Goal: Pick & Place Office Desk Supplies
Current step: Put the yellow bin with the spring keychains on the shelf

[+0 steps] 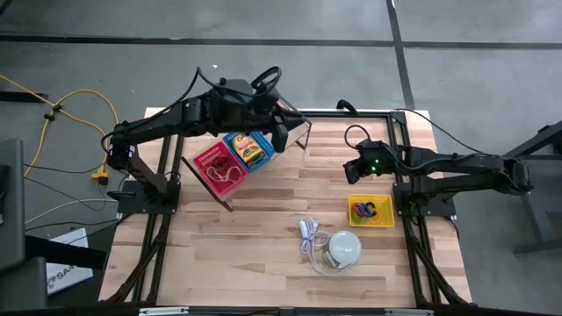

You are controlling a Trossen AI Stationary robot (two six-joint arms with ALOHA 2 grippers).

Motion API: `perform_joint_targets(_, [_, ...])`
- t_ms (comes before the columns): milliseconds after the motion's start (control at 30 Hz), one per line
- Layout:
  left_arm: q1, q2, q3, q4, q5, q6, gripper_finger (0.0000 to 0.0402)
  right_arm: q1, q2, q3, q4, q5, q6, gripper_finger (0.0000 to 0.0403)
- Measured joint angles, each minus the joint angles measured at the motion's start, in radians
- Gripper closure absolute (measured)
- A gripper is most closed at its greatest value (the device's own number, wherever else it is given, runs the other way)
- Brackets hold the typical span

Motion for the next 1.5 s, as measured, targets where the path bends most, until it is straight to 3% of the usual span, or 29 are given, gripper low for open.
perform_joint_targets(200, [0.000, 0.000, 0.000, 0.024, 0.000, 0.000, 0.0323, 0.000, 0.000, 0.000, 0.001, -0.018, -0.084, 0.0332])
perform_joint_targets(600, [0.000, 0.000, 0.000, 0.034, 0.000, 0.000, 0.0323, 0.000, 0.000, 0.000, -0.019, -0.261, -0.380, 0.0332])
perform_joint_targets(767, [0.000, 0.000, 0.000, 0.036, 0.000, 0.000, 0.0323, 0.000, 0.000, 0.000, -0.020, -0.316, -0.446, 0.0332])
perform_joint_targets(867, [0.000, 0.000, 0.000, 0.036, 0.000, 0.000, 0.0323, 0.000, 0.000, 0.017, -0.065, -0.303, -0.452, 0.0332])
perform_joint_targets(1133, [0.000, 0.000, 0.000, 0.035, 0.000, 0.000, 0.0323, 0.030, 0.015, 0.202, -0.368, -0.068, -0.355, 0.0332])
perform_joint_targets(1500, [0.000, 0.000, 0.000, 0.038, 0.000, 0.000, 0.0323, 0.116, 0.095, 0.331, -0.455, -0.100, -0.190, 0.0332])
